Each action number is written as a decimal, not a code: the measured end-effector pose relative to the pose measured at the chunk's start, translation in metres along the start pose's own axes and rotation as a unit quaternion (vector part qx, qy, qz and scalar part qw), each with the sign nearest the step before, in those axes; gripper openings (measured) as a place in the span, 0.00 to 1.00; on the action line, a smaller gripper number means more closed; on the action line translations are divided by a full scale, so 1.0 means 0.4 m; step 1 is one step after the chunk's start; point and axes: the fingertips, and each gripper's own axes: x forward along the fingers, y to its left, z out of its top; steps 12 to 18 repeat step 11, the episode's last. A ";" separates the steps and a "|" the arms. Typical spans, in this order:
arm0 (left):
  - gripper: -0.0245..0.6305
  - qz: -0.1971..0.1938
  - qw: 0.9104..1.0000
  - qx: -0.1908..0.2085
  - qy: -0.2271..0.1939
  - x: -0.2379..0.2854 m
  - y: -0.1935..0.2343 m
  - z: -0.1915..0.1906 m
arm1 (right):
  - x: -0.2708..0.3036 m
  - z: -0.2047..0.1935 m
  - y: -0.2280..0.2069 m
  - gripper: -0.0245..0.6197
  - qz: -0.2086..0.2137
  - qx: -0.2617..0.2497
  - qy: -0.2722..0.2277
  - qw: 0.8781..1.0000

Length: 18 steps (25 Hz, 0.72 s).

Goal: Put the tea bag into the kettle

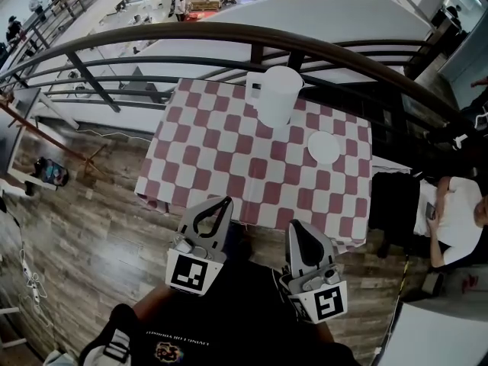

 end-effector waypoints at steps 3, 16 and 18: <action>0.04 0.000 1.000 0.002 -0.002 -0.007 0.001 0.004 | 0.000 0.000 0.011 0.06 0.001 0.013 0.006 1.000; 0.04 0.002 1.000 0.003 -0.003 -0.001 0.003 0.019 | 0.002 0.014 -0.007 0.06 -0.002 -0.004 -0.005 1.000; 0.04 0.002 1.000 0.003 -0.003 -0.001 0.003 0.019 | 0.002 0.014 -0.007 0.06 -0.002 -0.004 -0.005 1.000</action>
